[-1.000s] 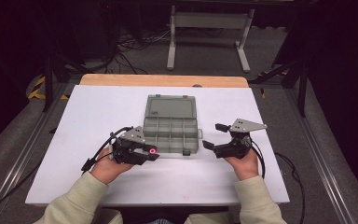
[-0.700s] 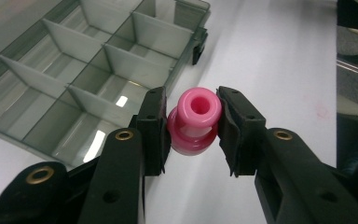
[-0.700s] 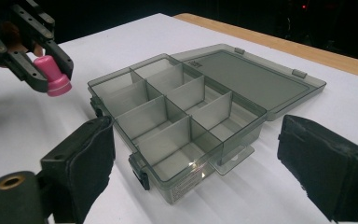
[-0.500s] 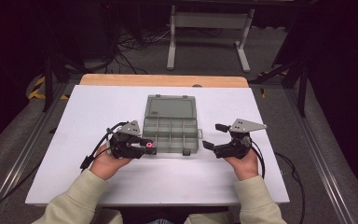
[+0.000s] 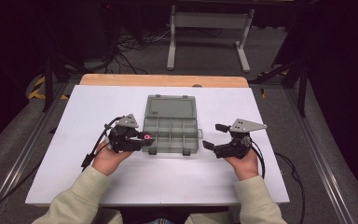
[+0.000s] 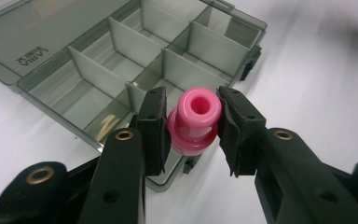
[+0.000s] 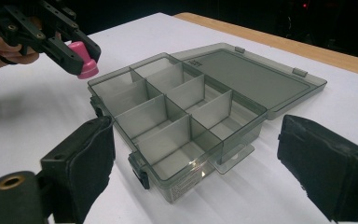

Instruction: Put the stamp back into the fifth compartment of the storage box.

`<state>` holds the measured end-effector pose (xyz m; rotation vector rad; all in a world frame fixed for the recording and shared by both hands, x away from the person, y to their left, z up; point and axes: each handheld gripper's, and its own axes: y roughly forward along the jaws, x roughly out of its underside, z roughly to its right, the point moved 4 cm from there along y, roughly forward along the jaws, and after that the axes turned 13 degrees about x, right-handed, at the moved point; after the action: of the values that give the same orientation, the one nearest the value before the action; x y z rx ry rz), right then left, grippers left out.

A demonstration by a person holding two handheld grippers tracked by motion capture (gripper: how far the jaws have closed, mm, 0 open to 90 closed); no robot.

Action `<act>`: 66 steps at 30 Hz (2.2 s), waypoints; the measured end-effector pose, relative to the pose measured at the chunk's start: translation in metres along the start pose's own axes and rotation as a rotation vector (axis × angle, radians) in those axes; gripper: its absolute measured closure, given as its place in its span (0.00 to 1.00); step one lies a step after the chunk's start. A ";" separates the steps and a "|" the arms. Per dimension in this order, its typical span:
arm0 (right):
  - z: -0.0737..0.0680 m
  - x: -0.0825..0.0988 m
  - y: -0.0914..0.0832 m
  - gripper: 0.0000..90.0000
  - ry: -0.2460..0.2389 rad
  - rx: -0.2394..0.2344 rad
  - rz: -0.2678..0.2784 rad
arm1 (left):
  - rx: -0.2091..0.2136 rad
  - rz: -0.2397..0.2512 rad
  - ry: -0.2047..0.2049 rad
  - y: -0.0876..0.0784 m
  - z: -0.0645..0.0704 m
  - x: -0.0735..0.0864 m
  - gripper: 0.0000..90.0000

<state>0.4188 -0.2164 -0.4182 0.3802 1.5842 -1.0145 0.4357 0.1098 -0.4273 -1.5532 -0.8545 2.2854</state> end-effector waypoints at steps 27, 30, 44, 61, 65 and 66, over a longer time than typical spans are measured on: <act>-0.001 0.002 0.003 0.13 -0.002 -0.006 -0.010 | -0.080 0.009 -0.082 0.015 -0.029 0.002 0.71; -0.001 0.002 0.003 0.13 -0.003 -0.005 -0.012 | -0.077 -0.001 -0.085 0.018 -0.029 0.004 0.71; -0.001 0.003 0.004 0.13 -0.002 -0.009 -0.015 | -0.055 -0.041 -0.105 0.026 -0.032 0.007 0.71; -0.002 0.003 0.004 0.13 -0.006 -0.010 -0.017 | -0.044 -0.086 -0.085 0.031 -0.031 0.009 0.71; -0.002 0.003 0.004 0.13 -0.007 -0.011 -0.015 | -0.043 -0.088 -0.085 0.031 -0.031 0.009 0.71; -0.002 0.003 0.004 0.13 -0.006 -0.011 -0.016 | -0.043 -0.088 -0.084 0.031 -0.031 0.009 0.71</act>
<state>0.4197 -0.2134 -0.4230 0.3571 1.5894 -1.0175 0.4634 0.0999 -0.4606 -1.4161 -0.9797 2.2981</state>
